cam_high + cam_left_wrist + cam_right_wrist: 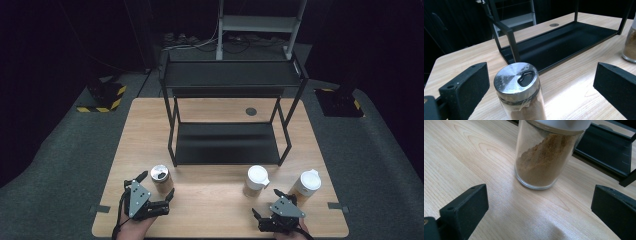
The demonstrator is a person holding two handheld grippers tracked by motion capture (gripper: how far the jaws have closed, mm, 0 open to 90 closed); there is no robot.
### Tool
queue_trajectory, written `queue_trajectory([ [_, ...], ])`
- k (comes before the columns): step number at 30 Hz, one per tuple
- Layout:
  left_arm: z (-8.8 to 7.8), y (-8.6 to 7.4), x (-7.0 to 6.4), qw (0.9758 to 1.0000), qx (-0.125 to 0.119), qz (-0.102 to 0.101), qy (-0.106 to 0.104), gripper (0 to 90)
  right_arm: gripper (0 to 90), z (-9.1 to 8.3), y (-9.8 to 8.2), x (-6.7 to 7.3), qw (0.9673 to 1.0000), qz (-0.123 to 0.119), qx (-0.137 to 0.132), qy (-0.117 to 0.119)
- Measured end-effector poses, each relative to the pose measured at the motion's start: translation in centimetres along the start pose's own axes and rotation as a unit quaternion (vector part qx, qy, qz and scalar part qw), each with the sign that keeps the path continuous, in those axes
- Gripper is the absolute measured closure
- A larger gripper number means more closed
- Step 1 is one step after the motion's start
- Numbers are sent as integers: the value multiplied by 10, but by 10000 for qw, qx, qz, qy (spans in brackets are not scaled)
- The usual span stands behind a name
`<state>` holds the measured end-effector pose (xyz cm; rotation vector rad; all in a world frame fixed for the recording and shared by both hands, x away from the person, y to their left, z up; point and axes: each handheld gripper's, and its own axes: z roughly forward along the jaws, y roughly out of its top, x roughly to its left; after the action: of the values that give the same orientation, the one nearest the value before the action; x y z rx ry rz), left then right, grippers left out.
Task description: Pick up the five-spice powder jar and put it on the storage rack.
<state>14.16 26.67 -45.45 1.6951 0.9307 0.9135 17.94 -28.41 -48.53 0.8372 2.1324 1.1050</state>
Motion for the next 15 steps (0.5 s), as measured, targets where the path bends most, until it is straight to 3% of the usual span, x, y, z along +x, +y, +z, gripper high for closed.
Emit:
queue_trajectory([
  [8,3,-1,6,9999,85,-149,-8,5,2,0,0,0,10000,19,-11,0],
  [15,5,0,9,9998,183,-113,13,5,2,0,-1,-1,10000,16,-17,7],
])
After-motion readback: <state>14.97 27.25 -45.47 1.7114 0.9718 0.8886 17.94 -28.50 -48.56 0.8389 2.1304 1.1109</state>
